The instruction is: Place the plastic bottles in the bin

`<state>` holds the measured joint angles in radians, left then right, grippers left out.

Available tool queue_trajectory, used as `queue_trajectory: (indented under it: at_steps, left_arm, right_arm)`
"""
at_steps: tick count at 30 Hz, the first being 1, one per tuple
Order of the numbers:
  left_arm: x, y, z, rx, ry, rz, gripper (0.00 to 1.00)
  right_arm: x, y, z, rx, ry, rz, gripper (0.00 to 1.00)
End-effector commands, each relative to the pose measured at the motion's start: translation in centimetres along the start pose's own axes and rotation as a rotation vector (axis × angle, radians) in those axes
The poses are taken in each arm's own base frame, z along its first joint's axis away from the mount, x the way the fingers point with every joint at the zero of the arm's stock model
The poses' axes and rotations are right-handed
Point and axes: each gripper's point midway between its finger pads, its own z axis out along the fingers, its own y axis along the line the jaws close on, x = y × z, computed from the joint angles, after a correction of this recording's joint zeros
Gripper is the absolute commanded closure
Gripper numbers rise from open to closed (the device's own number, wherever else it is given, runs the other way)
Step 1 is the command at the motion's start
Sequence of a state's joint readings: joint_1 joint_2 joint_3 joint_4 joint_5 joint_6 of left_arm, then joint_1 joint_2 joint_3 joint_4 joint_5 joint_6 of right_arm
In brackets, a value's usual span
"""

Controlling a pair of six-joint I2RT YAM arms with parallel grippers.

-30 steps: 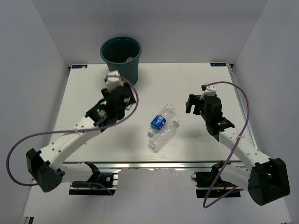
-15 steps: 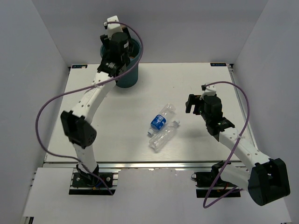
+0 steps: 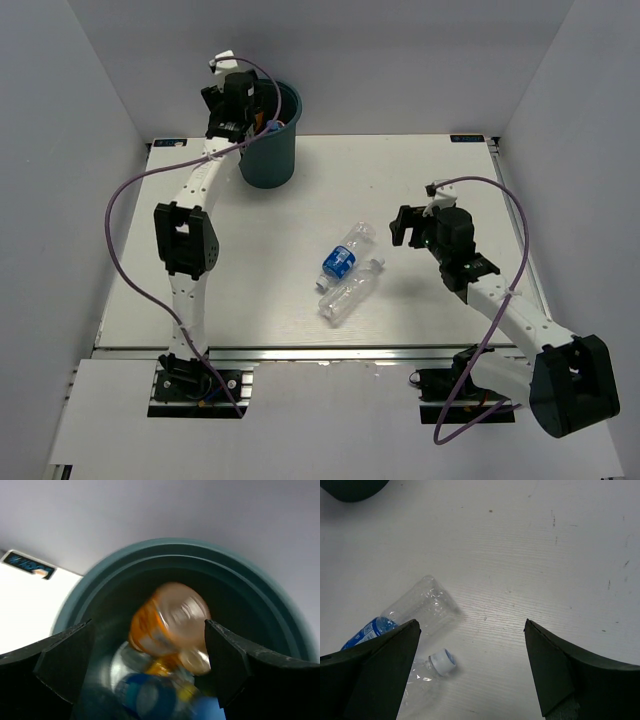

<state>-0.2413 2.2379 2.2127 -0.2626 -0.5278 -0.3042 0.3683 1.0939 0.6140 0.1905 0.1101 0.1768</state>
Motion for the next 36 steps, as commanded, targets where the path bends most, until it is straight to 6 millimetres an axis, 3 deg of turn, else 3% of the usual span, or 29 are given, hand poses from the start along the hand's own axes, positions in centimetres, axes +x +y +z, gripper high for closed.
queue_trajectory:
  at_steps: [1, 4, 7, 8, 9, 10, 11, 13, 14, 15, 17, 18, 21, 27, 31, 36]
  left_arm:
    - [-12.8, -3.5, -7.9, 0.201, -0.186, -0.129, 0.02]
    - [-13.0, -3.8, -9.2, 0.251, -0.161, -0.131, 0.02]
    - [-13.9, -4.7, -12.1, 0.360, -0.141, -0.137, 0.02]
    - [-13.5, -5.0, -13.7, 0.415, -0.115, -0.129, 0.02]
    - [-11.2, -4.8, -14.0, 0.427, -0.055, -0.120, 0.02]
    - [-12.6, -5.0, -15.6, 0.469, -0.064, -0.140, 0.02]
    - [-11.2, -5.7, -18.7, 0.580, -0.011, -0.129, 0.02]
    - [-9.2, -6.4, -22.5, 0.688, 0.017, -0.127, 0.02]
    - [-4.4, -6.0, -23.0, 0.707, 0.054, -0.123, 0.02]
    - [-5.9, -5.2, -26.7, 0.771, -0.011, -0.142, 0.02]
    - [-4.9, -5.2, -30.1, 0.865, -0.065, -0.143, 0.02]
    - [-2.5, -4.0, -32.0, 0.901, -0.043, -0.138, 0.02]
    - [-0.5, -2.6, -35.1, 0.978, -0.034, -0.152, 0.02]
    - [3.0, 0.3, -35.3, 0.884, 0.040, -0.153, 0.02]
    - [4.9, 0.7, -33.8, 0.817, 0.105, -0.143, 0.02]
    - [6.7, 0.5, -32.8, 0.785, 0.174, -0.108, 0.02]
  right_arm:
    - [-0.6, 1.4, 0.1, -0.079, -0.032, 0.011, 0.11]
    - [0.1, 1.8, 0.2, -0.093, 0.008, 0.041, 0.11]
    - [0.5, 2.0, 0.0, -0.090, 0.051, 0.088, 0.11]
    - [0.9, 2.6, -0.2, -0.123, 0.077, 0.099, 0.11]
    - [1.1, 3.1, -0.4, -0.144, 0.088, 0.116, 0.11]
    - [1.3, 3.6, -0.5, -0.170, 0.103, 0.117, 0.11]
    - [1.8, 4.4, -0.8, -0.213, 0.131, 0.125, 0.11]
    - [2.5, 5.6, -1.0, -0.248, 0.166, 0.131, 0.11]
    - [2.8, 5.9, -1.0, -0.250, 0.179, 0.132, 0.11]
    - [3.4, 6.4, -1.0, -0.251, 0.205, 0.132, 0.11]
    - [3.9, 6.5, -1.0, -0.225, 0.228, 0.166, 0.11]
    - [4.5, 6.7, -1.2, -0.216, 0.257, 0.180, 0.11]
    - [6.2, 7.9, -2.1, -0.205, 0.357, 0.269, 0.11]
    - [10.1, 10.6, -2.6, -0.131, 0.476, 0.463, 0.11]
    - [10.7, 12.0, -2.1, -0.154, 0.470, 0.552, 0.11]
    - [11.3, 10.9, -1.5, -0.044, 0.444, 0.603, 0.11]
